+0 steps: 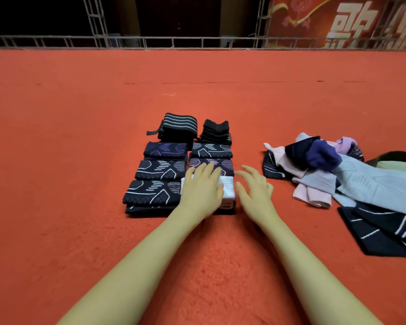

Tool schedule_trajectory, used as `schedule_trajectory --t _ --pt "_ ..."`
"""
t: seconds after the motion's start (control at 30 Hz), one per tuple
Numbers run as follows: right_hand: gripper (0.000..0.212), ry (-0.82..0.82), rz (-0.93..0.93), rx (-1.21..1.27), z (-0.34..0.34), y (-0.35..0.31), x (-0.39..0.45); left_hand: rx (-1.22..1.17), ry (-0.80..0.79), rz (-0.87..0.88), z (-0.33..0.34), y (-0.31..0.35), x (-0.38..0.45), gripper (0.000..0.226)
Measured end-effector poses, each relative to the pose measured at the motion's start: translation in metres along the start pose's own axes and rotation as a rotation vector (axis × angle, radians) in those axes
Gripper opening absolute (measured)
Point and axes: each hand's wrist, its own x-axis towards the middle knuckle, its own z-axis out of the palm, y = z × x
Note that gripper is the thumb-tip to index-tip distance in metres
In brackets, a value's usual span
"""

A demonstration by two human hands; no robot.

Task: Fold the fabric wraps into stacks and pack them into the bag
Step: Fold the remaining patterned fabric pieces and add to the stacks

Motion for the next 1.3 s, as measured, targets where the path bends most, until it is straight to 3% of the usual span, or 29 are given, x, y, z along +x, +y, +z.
schedule_trajectory --t 0.33,0.53,0.63,0.73,0.87,1.0,1.3 --pt "0.047 0.430 0.094 -0.309 -0.080 0.083 0.037 -0.245 0.054 0.147 0.020 0.101 0.070 0.033" --pt "0.051 0.299 0.349 -0.476 -0.106 0.128 0.064 -0.257 0.011 0.167 0.036 0.149 0.125 0.047" --pt "0.036 0.329 0.214 -0.555 -0.106 0.140 0.058 -0.331 -0.059 0.109 0.046 0.161 0.137 0.053" --pt "0.028 0.572 0.005 -0.462 -0.103 0.139 0.042 -0.395 -0.047 0.048 0.052 0.163 0.136 0.049" --pt "0.022 0.685 -0.070 -0.316 -0.095 0.122 0.016 -0.410 0.133 0.023 0.049 0.149 0.113 0.032" --pt "0.020 0.655 -0.077 -0.210 -0.077 0.096 -0.018 -0.433 0.374 0.055 0.038 0.127 0.066 0.033" --pt "0.014 0.553 -0.051 0.005 -0.053 0.035 -0.080 -0.441 0.299 -0.091 0.027 0.094 -0.038 0.039"
